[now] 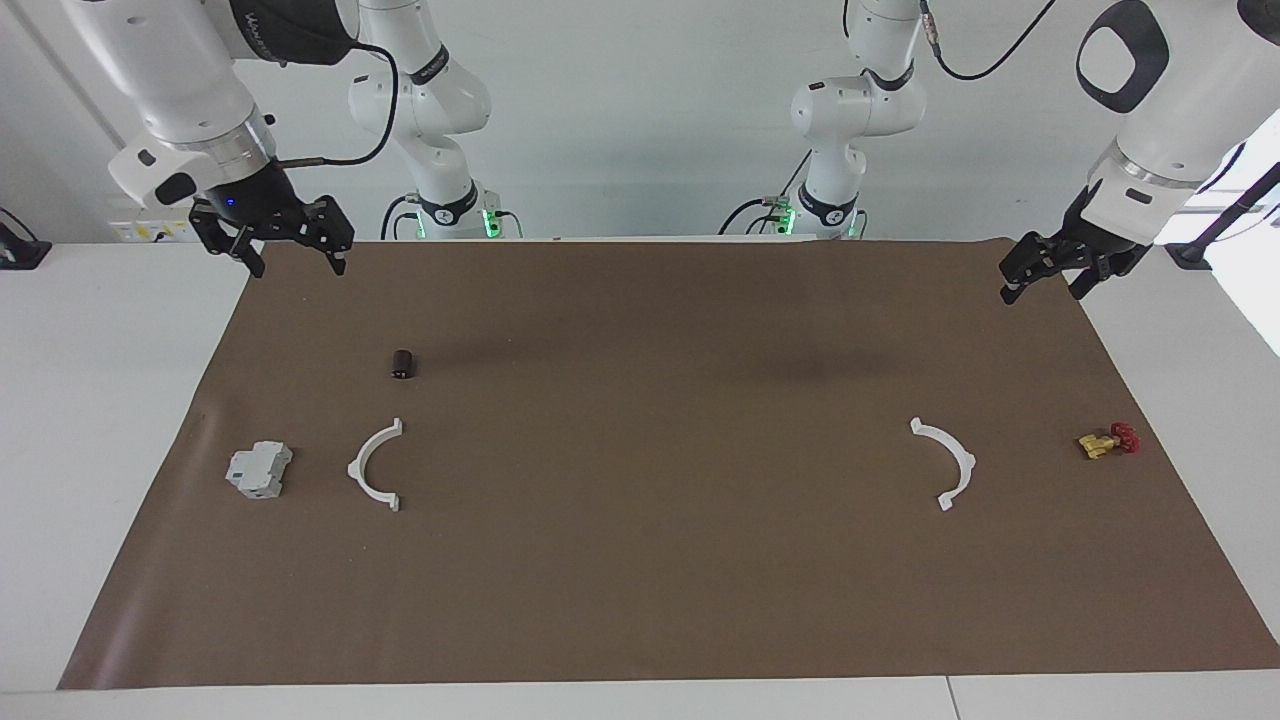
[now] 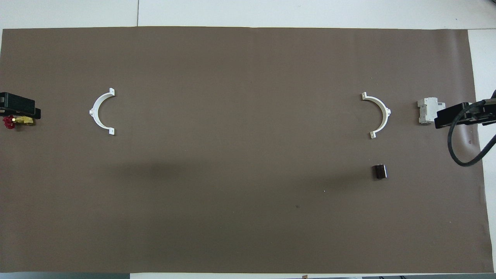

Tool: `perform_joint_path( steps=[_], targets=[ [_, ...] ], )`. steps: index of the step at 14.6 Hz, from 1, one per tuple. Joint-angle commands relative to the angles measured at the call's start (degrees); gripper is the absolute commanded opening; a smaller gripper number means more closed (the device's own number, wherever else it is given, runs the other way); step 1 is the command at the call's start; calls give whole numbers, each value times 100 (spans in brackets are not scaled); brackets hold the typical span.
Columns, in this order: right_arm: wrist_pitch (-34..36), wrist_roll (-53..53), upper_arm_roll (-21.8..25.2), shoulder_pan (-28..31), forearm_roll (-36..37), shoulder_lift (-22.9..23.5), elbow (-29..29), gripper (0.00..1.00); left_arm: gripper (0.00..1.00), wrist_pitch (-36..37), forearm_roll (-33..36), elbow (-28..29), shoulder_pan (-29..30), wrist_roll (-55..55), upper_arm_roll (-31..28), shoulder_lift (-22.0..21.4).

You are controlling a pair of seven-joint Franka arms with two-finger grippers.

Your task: Assemble drain pipe with both arms

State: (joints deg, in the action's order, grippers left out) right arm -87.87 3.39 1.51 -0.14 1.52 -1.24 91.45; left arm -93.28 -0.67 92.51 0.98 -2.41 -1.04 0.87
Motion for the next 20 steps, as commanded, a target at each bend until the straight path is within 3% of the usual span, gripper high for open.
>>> perform_joint_path(
  steps=[1, 5, 10, 13, 16, 18, 20],
  targets=[
    [-11, -84, -36, 41, 23, 54, -92, 100, 100, 29, -21, 31, -27, -31, -28, -52],
    [-28, -67, -36, 14, 15, 54, -66, 100, 100, 29, -21, 31, -27, -31, -19, -43],
    [-510, 56, -36, 14, 23, -8, 372, 100, 100, 29, -21, 31, -27, -31, -19, -43],
    [-1195, 302, -45, 171, 6, 631, 374, 100, 100, 29, -21, 39, -27, -31, -27, -43],
    [-2344, 522, -45, 208, -117, 1370, 531, 100, 100, 29, -21, 31, -27, -31, -27, -43],
    [-3268, 819, -54, 260, -135, 1513, 1083, 100, 100, 29, -21, 31, -27, -31, -19, -43],
    [-3927, 874, -54, 234, -161, 1548, 1619, 92, 100, 29, -21, 39, -19, -31, -28, -43]
  ],
)
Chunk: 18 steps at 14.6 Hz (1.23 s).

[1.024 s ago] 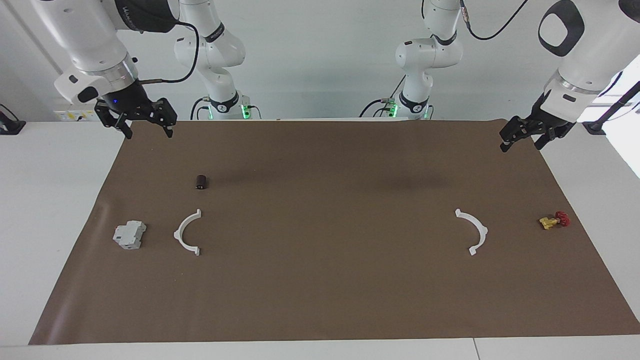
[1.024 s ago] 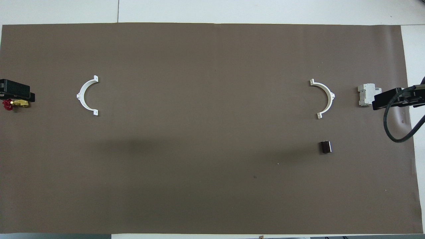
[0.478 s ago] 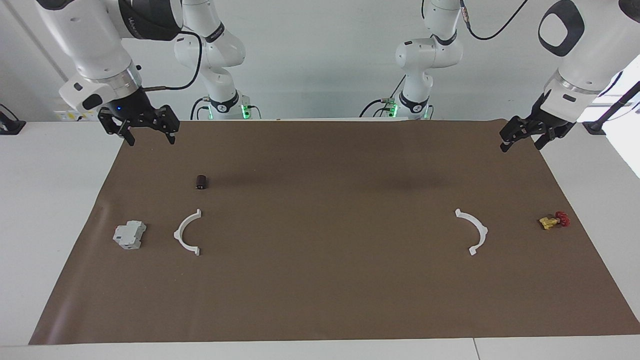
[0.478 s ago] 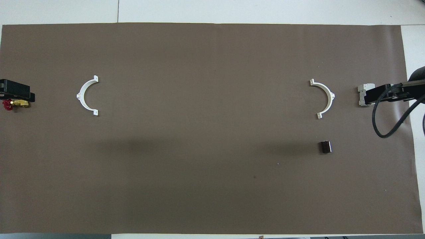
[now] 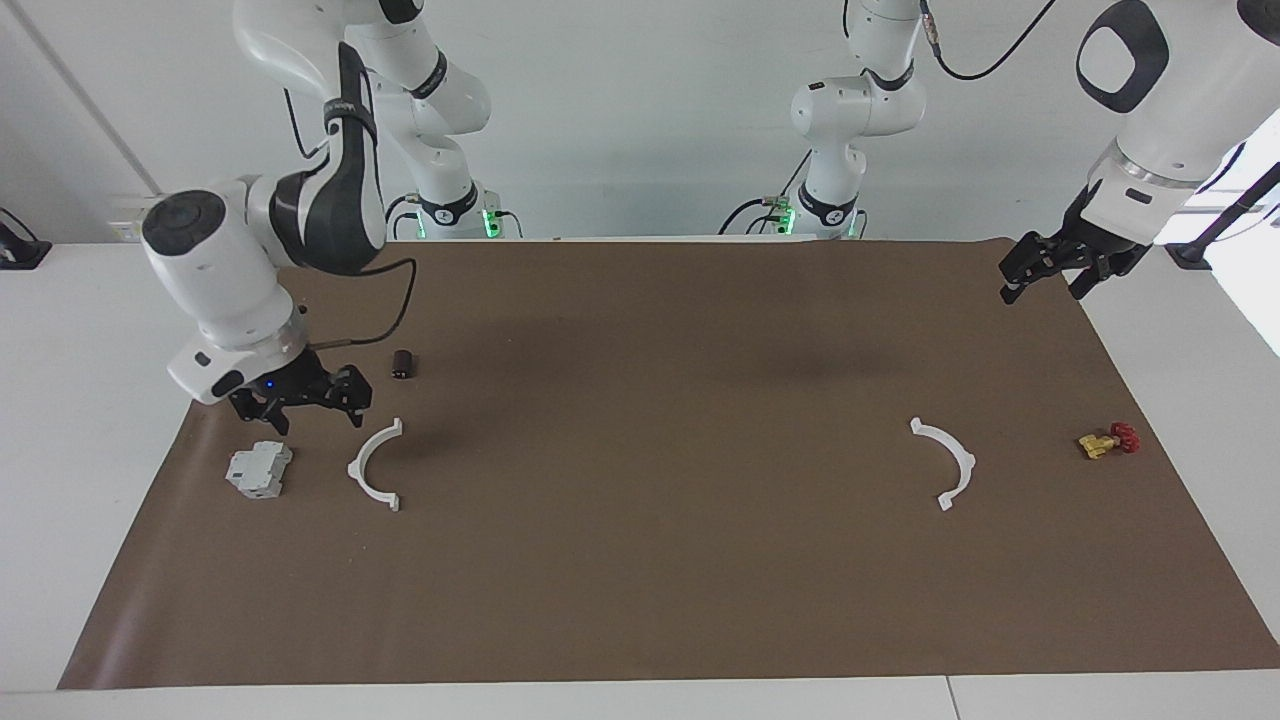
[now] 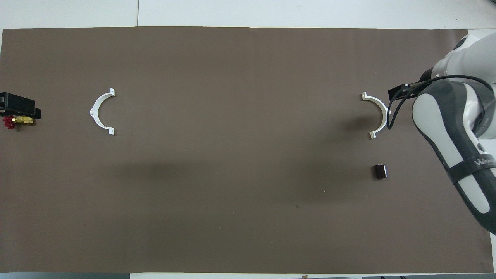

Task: Assemble drain pipe with both arms
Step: 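Reach the right gripper down and grasp the nearby white arc piece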

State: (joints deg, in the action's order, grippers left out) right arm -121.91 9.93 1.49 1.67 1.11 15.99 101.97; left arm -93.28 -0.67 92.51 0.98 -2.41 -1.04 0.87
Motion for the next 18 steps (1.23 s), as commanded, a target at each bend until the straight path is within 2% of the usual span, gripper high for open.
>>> perform_joint_path(
  steps=[1, 3, 4, 6, 8, 10, 12, 15, 16, 18],
  targets=[
    [-788, 263, -52, 96, -111, -27, 674, 92, 100, 29, -21, 39, -27, -31, -28, -43],
    [-1236, 561, -52, 132, -111, 482, 675, 85, 100, 169, -21, 39, 16, -31, -28, -61],
    [-1396, 676, -52, 175, -111, 597, 684, 82, 100, 100, -21, 39, 34, -31, -28, -61],
    [-1406, 747, -61, 246, -120, 590, 762, 72, 100, -75, 22, 109, 17, -22, -28, -61],
    [-1450, 747, -61, 246, -120, 598, 833, 68, 100, -749, 32, 678, 34, -66, -28, -244],
    [-1441, 756, -61, 246, -259, 598, 877, 65, 100, -1313, 49, 1066, 43, -75, -28, -246],
    [-1441, 756, -61, 246, -295, 590, 904, 56, 99, -1735, 49, 1182, 52, -84, -28, 51],
    [-1476, 826, -61, 246, -296, 572, 982, 49, 95, -2447, 49, 1287, 43, -102, -19, 640],
    [-1485, 879, -61, 246, -296, 572, 991, 39, 95, -2684, 49, 1322, 34, -171, -19, 790],
    [-1468, 870, -70, 237, -296, 572, 974, 10, 91, -3176, 49, 1436, 17, -225, -19, 1124]
  ],
)
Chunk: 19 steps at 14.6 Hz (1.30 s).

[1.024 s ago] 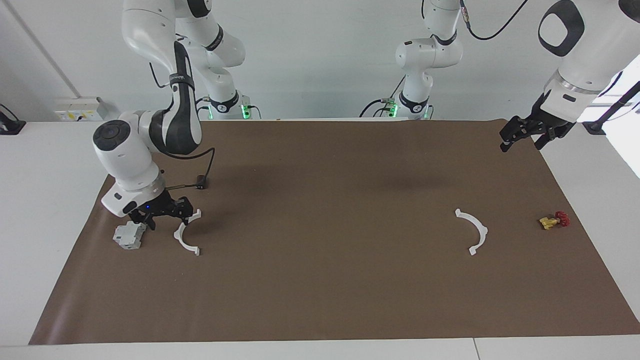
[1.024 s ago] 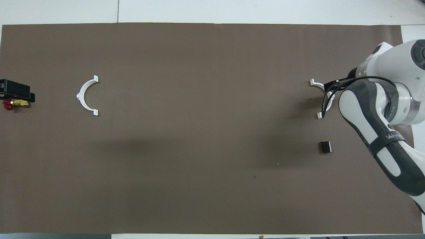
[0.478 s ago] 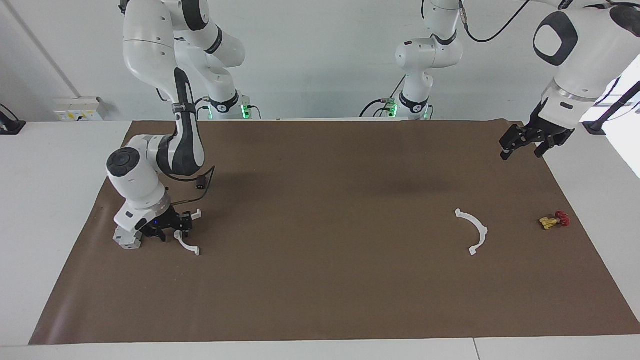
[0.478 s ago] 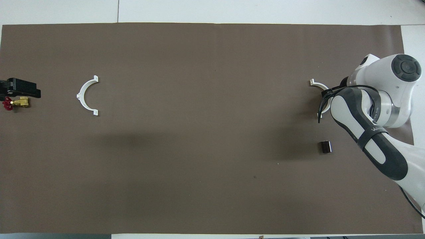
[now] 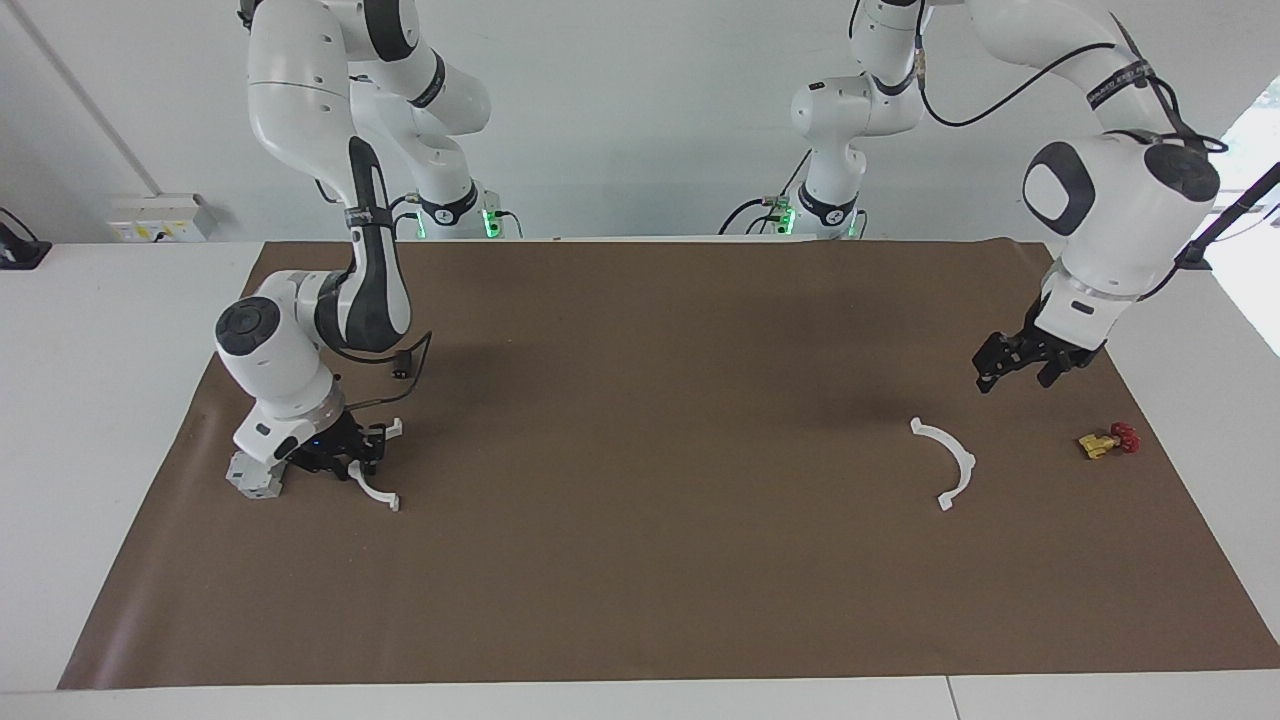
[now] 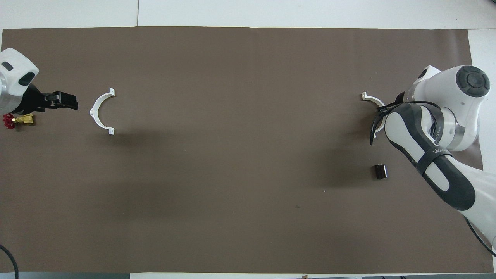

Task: Assemble drain pipe with both arms
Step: 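Lift the arc with the right gripper while the left gripper grasps the other arc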

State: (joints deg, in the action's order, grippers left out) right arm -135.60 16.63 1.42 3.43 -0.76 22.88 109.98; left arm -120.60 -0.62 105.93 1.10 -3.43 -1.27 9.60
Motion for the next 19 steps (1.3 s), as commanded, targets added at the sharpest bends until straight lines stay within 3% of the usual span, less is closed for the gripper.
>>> perform_joint_path(
  steps=[1, 4, 7, 10, 11, 12, 13, 14, 19],
  targets=[
    [-55, 191, -71, 53, -108, -109, 112, 0, 91, -725, 44, 164, 13, -149, 4, 392],
    [671, 78, -106, -53, -117, -100, -500, 0, 88, -1386, 44, 315, 4, -368, 4, 884],
    [1842, -1446, -203, -867, -30, 110, -1678, 0, 82, -1607, 44, 323, 22, -421, 4, 1140],
    [1731, -3152, -203, -1878, -12, 190, -1822, 0, 76, -1633, 44, 437, 30, -439, 4, 1123],
    [1625, -3732, -186, -2281, -12, 277, -1822, 0, 70, -1651, 44, 464, 39, -439, 4, 1115],
    [1424, -4251, -177, -2564, 67, 400, -1822, 0, 54, -1651, 44, 481, 39, -439, 4, 1106],
    [1170, -4622, -185, -2706, 285, 471, -1796, 0, 24, -1642, 44, 482, 48, -439, 4, 1106],
    [1037, -4817, -194, -2742, 435, 515, -1726, 0, 3, -1651, 44, 473, 39, -439, 4, 1106],
    [333, -4880, -203, -2804, 472, 481, -1067, 0, 0, -1652, 44, 420, 31, -413, -5, 1071]
  ],
)
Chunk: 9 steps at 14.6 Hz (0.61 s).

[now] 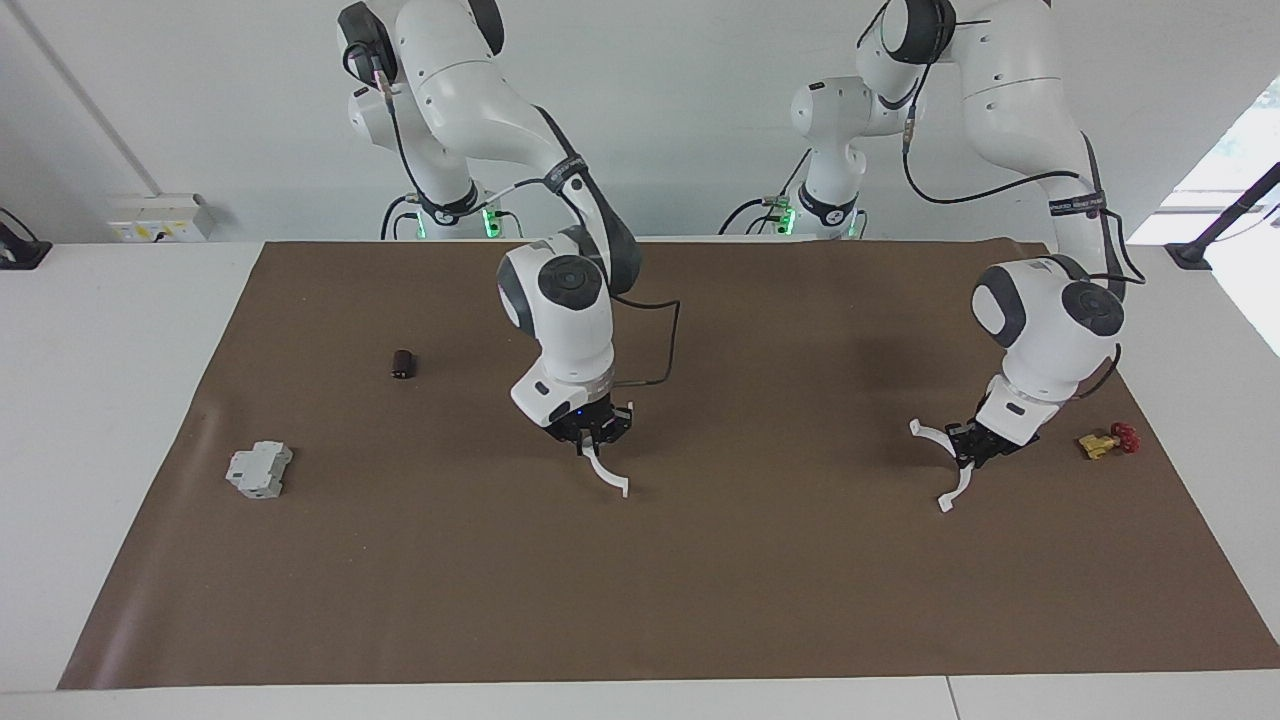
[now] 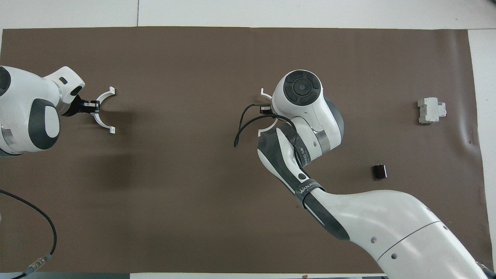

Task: Assemble drain pipe with both arms
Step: 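Lift the arc with the right gripper while the left gripper grasps the other arc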

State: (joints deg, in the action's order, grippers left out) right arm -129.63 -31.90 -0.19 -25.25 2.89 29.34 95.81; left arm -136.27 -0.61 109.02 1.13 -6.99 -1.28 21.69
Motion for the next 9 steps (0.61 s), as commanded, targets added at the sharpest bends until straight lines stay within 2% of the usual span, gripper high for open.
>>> perform_joint_path(
  steps=[1, 5, 7, 9],
  targets=[
    [-273, 25, -43, 46, 106, -183, 421, 0, 0, -58, 43, 102, 28, -66, -4, -191],
    [-290, 358, -43, 55, 106, -236, 588, 0, 0, 274, 43, 41, -51, -22, -13, -604],
    [-290, 623, -43, 55, 106, -236, 606, 0, 0, 643, 113, -222, -287, -5, -13, -596],
    [-325, 641, -43, 64, 106, -245, 615, 3, 0, 846, 577, -381, -595, 231, -13, -570]
  ],
)
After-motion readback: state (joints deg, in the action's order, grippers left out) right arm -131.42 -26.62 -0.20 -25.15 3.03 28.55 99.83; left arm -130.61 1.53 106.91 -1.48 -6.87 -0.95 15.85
